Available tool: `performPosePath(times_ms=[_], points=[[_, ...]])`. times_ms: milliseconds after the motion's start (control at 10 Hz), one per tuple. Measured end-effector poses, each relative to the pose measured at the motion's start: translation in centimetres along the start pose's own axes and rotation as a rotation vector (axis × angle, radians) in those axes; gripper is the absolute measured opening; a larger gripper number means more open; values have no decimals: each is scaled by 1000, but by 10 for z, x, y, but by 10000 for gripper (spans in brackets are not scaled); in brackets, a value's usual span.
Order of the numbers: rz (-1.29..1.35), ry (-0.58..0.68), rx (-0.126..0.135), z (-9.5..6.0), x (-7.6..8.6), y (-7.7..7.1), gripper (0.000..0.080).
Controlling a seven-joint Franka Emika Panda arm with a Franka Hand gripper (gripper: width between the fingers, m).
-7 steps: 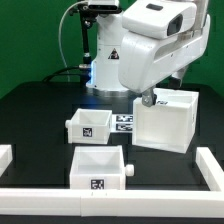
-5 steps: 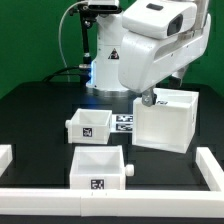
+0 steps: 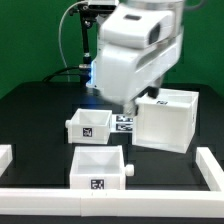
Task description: Assemble drawer
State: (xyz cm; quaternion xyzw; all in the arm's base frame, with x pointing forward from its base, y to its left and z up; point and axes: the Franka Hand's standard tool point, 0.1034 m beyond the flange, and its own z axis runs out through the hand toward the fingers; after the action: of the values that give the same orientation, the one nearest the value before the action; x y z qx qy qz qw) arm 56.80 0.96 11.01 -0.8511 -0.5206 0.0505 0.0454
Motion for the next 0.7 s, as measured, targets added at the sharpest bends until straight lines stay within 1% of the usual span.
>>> performPosePath(times_ms=[100, 200, 400, 500, 600, 700], points=[[-65, 9, -1, 4, -7, 9, 650], [-82, 11, -1, 5, -9, 13, 650], [-69, 9, 1, 6, -8, 11, 650], [-147, 20, -8, 12, -14, 14, 650], [-235, 50, -8, 32, -33, 18, 650], [-262, 58, 3, 50, -48, 18, 650]])
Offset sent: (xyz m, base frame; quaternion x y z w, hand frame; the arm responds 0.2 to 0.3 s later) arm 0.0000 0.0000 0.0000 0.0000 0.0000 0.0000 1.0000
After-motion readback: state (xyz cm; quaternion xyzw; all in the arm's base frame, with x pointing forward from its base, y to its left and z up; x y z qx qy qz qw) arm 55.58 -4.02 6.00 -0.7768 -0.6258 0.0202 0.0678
